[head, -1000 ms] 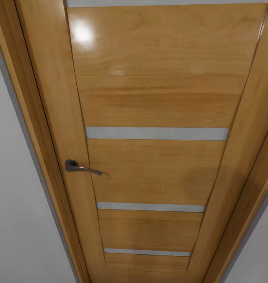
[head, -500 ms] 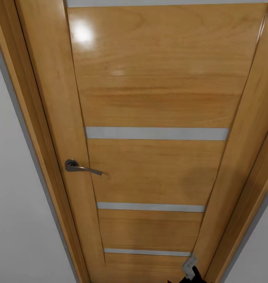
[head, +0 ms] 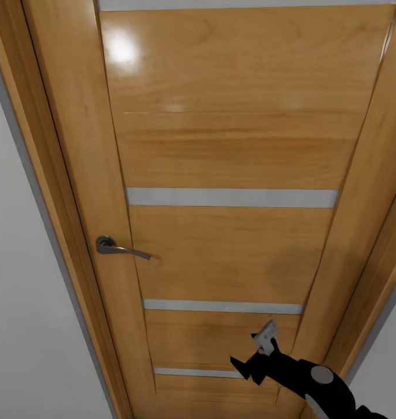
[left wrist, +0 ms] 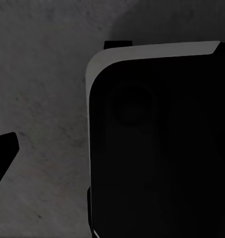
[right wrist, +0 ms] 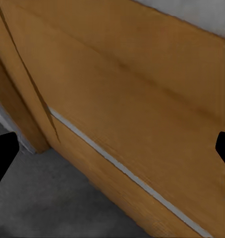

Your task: Move the two storage containers from the living room to the garage. In the garage, place one container on the floor and stack the other container on top of it (either order is fine).

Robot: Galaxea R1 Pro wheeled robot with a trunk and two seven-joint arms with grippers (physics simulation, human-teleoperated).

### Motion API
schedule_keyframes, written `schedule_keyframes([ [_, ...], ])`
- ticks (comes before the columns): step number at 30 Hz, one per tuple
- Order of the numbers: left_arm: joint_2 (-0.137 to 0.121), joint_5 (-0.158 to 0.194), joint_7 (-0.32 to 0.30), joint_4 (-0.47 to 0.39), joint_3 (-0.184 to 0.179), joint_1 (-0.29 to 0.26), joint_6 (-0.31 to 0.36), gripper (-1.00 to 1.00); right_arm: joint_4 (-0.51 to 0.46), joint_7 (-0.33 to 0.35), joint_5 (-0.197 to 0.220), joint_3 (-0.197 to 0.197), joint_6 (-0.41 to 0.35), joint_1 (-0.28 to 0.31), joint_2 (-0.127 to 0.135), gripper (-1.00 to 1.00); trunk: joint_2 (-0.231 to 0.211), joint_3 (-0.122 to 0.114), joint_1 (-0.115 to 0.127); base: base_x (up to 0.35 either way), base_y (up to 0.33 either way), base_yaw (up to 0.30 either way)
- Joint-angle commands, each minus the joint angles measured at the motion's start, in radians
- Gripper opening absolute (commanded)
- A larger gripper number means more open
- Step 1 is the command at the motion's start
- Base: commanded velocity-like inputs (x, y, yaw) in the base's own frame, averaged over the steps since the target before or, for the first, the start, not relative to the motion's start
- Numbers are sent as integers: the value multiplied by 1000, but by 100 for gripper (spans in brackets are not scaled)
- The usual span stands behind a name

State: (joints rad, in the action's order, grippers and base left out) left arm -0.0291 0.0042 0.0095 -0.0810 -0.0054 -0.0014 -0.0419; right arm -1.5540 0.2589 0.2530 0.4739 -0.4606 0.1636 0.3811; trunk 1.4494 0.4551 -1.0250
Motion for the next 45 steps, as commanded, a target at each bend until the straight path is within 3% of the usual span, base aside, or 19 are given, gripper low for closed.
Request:
schedule_keyframes([
  [1,0,0,1,0,-1,0,-3,100,-10,-1,6,0,-24,29,-1,100,1,1,0,0,0,0],
  [6,0,0,1,0,-1,0,-2,100,-14,-2,8,0,-72,117,-8,100,1,1,0,0,0,0],
  [16,0,0,1,0,-1,0,-2,100,-14,-13,8,0,-95,176,-13,100,1,1,0,0,0,0],
  [22,0,0,1,0,-1,0,-2,100,-14,-42,0,1,-141,188,-54,100,1,1,0,0,0,0],
  [25,0,0,1,0,-1,0,-2,100,-14,-64,-3,1,-144,189,-61,100,1,1,0,0,0,0],
  [27,0,0,1,0,-1,0,-2,100,-14,-108,-7,2,-153,189,-75,100,1,1,0,0,0,0],
  [31,0,0,1,0,-1,0,-2,100,-13,-193,-43,3,-203,189,-117,100,1,1,0,0,0,0],
  [33,0,0,1,0,-1,0,-2,100,-11,-226,-93,3,-218,189,-149,100,1,1,0,0,0,0],
  [37,0,0,1,0,-1,0,-2,100,2,-245,-159,3,-225,201,-185,100,1,1,0,0,0,0],
  [45,0,0,1,0,-1,0,-3,100,59,-250,-179,3,-228,252,-201,100,1,1,0,0,0,0],
])
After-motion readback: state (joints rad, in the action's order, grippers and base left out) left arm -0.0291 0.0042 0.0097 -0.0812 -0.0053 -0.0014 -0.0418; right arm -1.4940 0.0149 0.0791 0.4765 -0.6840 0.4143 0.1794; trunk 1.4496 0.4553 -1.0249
